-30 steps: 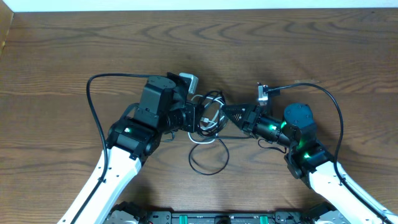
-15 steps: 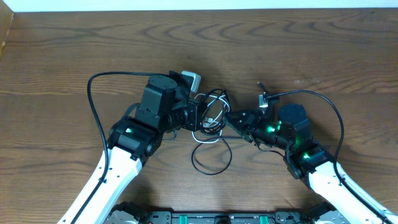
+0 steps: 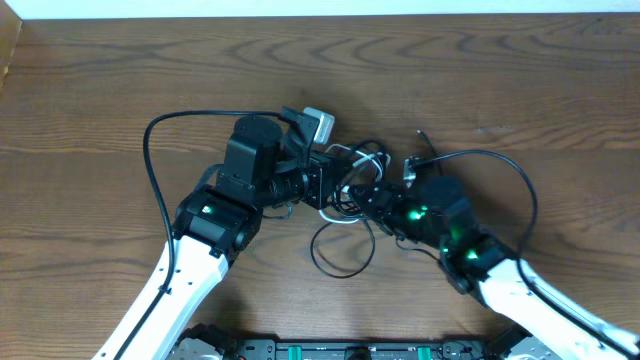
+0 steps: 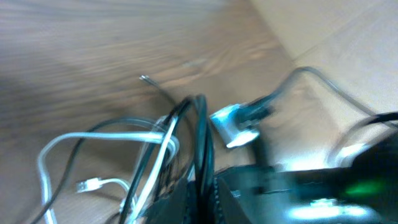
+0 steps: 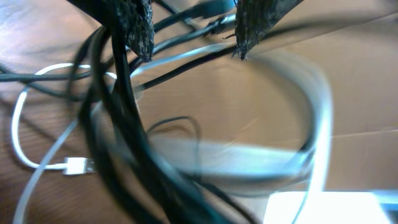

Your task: Untangle cables

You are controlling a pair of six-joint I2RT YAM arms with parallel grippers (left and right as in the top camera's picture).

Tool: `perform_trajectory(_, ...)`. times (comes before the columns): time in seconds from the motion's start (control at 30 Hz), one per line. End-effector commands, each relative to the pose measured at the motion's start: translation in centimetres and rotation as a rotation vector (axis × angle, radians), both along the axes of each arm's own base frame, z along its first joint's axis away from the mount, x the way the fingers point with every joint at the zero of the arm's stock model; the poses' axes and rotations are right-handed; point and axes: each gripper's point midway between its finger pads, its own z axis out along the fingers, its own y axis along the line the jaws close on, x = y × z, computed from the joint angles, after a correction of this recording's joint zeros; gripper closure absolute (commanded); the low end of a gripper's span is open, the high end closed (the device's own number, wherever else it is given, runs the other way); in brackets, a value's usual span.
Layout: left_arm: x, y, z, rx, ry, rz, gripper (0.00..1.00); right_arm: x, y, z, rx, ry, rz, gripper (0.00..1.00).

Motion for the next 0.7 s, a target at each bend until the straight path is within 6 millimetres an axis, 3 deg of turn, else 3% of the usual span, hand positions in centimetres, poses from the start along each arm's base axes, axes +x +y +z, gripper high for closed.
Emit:
perform_trajectory(0.0,-2.8,-2.3,3.8,-0.158,-0.042,-0.208,0.92,2.0,-1.6,-3.4,-0.184,-0.046,-0.110,0.59)
perform_trajectory(0.1,-3.8,-2.6,6.5,-0.222,-0.124,-0.272,0.92,2.4,-2.6,-5.5,-0.264,-0.032,-0.128,0.62)
perform_trajectory(0.23,-3.5,-0.5,9.5,-0.248,-0.241,-0.217,0.92,2.8,-5.2,-7.1,-0.394,-0.040,-0.133,0.62)
perform_trajectory(0.47,-0.5,7.6,13.4,-0.203,-0.426,0.115,0.92,3.6,-11.1,-6.7,-0.553,-0.064,-0.165,0.56)
perform_trajectory(0.67,1.1,12.9,14.4,-0.175,-0.466,0.316,0.92,3.6,-15.5,-6.2,-0.631,-0.044,-0.249,0.52)
